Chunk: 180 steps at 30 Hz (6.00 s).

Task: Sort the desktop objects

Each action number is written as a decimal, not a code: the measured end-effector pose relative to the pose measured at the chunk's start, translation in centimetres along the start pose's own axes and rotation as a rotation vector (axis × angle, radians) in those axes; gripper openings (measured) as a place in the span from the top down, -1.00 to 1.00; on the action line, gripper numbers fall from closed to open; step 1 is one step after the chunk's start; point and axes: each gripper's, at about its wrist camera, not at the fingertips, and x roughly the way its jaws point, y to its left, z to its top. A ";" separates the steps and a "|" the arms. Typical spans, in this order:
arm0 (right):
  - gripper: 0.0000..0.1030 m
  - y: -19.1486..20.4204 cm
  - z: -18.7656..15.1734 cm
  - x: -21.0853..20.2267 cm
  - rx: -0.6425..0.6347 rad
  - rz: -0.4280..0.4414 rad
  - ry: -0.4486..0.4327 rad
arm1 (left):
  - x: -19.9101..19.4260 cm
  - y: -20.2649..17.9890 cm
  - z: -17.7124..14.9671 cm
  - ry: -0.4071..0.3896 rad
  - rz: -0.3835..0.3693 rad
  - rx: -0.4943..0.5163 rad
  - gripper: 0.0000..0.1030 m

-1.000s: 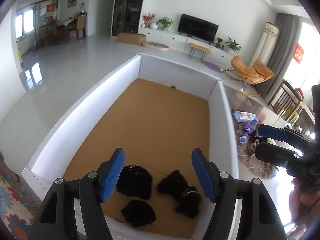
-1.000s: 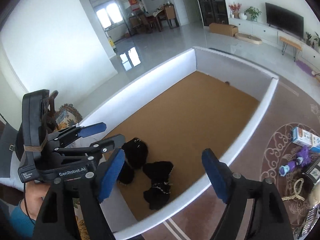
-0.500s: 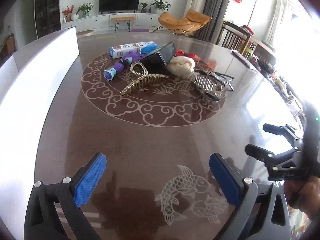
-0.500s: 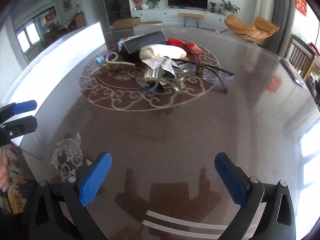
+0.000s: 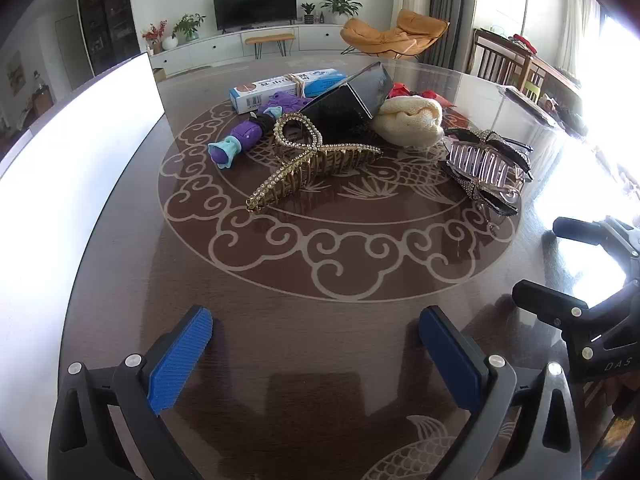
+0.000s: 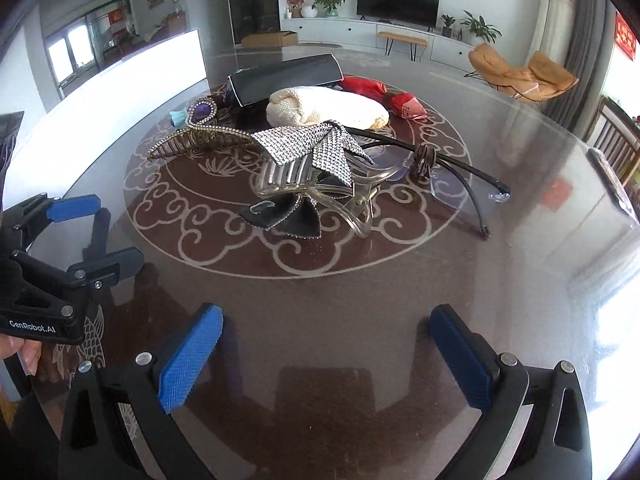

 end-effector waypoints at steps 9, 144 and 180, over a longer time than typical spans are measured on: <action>-1.00 0.0 0.2 0.2 0.006 0.001 -0.004 | 0.0 0.0 0.0 0.000 0.000 0.000 -1.00; -1.00 0.5 1.9 1.3 0.001 -0.007 -0.009 | 1.3 -1.7 2.2 0.004 0.159 -0.220 -1.00; -1.00 0.5 1.9 1.3 0.001 -0.008 -0.009 | 1.3 -1.6 2.3 0.004 0.159 -0.220 -1.00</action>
